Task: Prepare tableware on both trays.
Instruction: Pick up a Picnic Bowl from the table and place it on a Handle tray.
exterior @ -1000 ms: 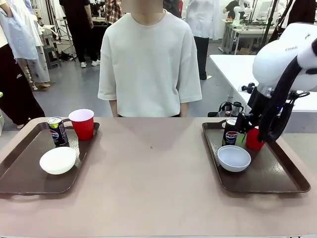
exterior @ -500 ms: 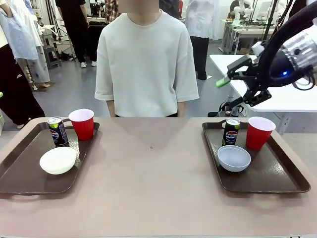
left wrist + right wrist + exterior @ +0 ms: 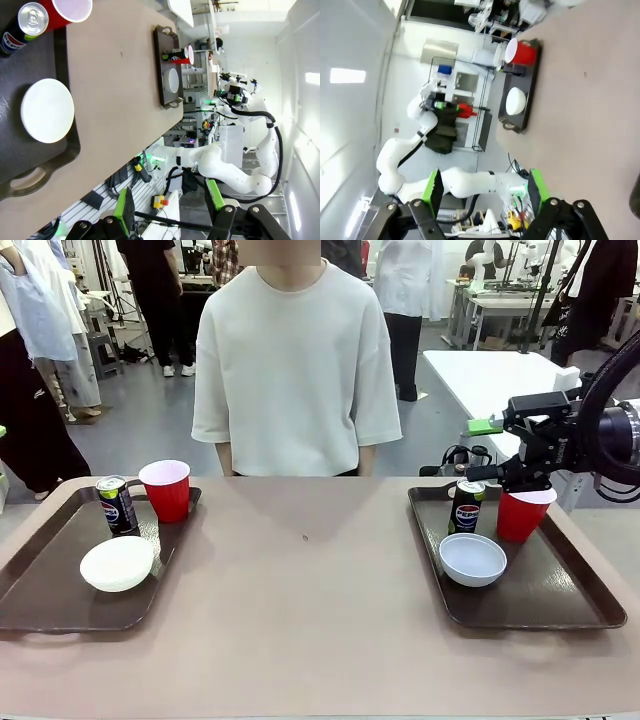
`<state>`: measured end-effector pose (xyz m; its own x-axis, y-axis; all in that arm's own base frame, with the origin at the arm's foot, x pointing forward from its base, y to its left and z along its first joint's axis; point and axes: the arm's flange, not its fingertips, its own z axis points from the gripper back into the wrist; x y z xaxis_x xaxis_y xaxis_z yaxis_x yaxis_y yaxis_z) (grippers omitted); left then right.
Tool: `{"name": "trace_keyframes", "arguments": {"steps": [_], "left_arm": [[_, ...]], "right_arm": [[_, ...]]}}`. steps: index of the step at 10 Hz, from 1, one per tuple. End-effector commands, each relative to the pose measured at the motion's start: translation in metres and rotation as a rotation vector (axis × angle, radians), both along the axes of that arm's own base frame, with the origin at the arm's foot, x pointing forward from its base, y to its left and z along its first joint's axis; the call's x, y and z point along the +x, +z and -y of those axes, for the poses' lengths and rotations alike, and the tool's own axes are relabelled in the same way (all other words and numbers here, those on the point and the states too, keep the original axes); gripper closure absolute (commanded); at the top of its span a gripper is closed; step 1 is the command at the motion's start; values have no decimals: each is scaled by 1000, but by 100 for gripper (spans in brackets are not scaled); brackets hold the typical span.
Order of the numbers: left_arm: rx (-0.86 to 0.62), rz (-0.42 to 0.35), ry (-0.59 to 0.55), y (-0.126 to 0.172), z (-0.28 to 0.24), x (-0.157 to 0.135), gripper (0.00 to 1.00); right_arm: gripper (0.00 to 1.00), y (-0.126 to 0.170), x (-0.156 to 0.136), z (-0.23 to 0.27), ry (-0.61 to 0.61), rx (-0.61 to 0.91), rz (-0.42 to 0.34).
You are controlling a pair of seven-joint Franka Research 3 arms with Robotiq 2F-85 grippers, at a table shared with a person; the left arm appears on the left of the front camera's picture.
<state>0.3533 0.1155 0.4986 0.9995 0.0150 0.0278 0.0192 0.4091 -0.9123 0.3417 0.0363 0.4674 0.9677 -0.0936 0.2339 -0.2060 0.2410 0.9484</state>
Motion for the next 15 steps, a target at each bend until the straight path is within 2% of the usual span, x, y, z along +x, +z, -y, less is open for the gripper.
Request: {"name": "trace_keyframes", "arguments": {"steps": [1, 15], "left_arm": [[-13, 22, -5, 0, -1, -3, 24], [-13, 22, -5, 0, -1, -3, 24]], "right_arm": [[12, 0, 0, -4, -36, -13, -28], [12, 0, 0, -4, -36, -13, -28]]}}
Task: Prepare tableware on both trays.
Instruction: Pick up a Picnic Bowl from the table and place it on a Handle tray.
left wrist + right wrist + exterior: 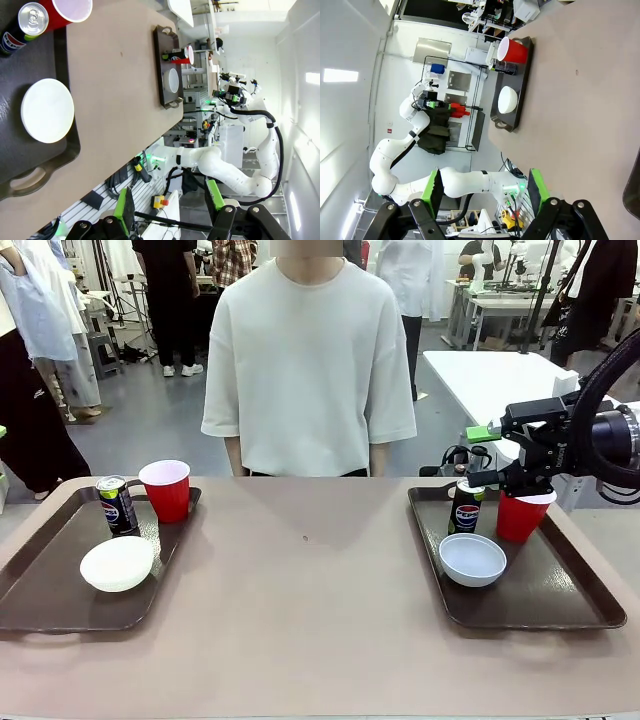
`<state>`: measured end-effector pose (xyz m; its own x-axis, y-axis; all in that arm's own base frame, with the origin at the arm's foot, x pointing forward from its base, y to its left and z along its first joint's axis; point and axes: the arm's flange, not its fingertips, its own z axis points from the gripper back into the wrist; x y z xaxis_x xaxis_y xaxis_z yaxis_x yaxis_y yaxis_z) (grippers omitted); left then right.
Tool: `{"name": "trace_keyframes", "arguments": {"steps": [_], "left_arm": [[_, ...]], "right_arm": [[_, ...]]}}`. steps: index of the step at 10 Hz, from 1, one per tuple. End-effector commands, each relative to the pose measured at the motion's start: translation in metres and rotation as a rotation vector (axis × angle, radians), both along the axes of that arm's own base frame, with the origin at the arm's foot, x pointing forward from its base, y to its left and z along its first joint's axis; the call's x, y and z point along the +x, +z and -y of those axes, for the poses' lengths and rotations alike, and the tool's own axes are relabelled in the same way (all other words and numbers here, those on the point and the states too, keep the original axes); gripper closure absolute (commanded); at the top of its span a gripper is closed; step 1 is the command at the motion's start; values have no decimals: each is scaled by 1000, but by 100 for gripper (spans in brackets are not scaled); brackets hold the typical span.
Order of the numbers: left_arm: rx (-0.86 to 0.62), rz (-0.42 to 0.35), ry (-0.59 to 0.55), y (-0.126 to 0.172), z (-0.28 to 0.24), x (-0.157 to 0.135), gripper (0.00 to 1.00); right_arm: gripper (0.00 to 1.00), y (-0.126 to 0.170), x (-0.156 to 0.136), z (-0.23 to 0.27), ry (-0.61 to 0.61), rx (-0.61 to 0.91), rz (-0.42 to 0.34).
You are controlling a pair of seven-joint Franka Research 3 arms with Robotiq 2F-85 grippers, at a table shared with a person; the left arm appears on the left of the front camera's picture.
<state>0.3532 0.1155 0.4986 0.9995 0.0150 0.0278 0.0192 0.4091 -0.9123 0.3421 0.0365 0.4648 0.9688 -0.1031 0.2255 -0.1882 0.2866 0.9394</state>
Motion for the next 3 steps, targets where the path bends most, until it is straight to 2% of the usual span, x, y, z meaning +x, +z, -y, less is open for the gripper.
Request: {"name": "trace_keyframes", "arguments": {"steps": [1, 3], "left_arm": [[-13, 22, -5, 0, -1, -3, 24], [-13, 22, -5, 0, -1, -3, 24]], "right_arm": [[12, 3, 0, -4, -16, 31, -14], [12, 3, 0, -4, -16, 31, -14]]}}
